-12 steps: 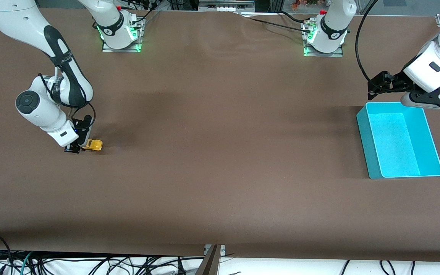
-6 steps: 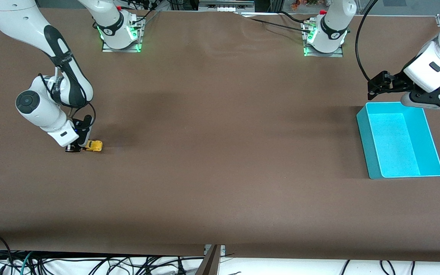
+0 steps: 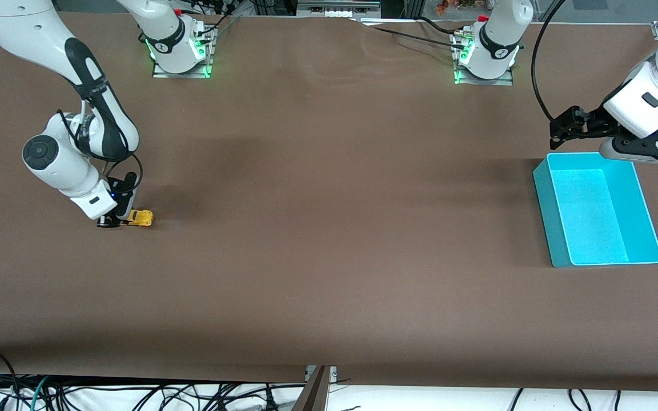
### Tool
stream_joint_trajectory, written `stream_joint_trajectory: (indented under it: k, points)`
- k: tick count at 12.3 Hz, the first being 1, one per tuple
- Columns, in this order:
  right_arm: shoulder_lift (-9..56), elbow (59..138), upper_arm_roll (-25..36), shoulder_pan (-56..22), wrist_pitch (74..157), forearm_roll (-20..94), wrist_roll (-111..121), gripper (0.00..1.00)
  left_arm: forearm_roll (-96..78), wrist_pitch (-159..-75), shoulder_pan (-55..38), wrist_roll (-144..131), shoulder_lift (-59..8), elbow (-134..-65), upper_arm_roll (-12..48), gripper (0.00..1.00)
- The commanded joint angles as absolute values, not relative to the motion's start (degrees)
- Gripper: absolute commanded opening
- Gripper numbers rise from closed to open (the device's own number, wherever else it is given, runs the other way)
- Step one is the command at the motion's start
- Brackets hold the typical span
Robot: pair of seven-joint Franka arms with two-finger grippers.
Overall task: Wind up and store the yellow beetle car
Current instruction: 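Grasp the yellow car with the right gripper and drag it backward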
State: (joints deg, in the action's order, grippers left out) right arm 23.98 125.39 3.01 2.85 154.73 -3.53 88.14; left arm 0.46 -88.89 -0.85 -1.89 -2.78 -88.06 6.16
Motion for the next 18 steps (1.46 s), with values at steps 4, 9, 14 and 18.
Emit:
stream_joint_trajectory:
  k: [4,9,14,18]
  points:
    - [26.01,125.95,2.37,7.73,155.74,-2.29,93.07,0.38,0.70,-86.84,-0.79,-2.02,-3.43,-86.31,6.42,1.00]
    - [27.24,125.16,2.37,10.80,155.74,3.59,103.16,0.38,0.53,-86.40,-1.32,-2.02,-3.60,-86.04,6.50,1.00]
    - [28.56,123.49,2.37,13.79,155.65,6.85,111.26,0.38,0.44,-86.40,-1.23,-1.93,-3.60,-86.04,6.42,1.00]
    - [28.83,123.14,2.37,15.81,155.48,6.77,113.55,0.38,0.44,-86.40,-1.23,-1.93,-3.60,-86.04,6.42,1.00]
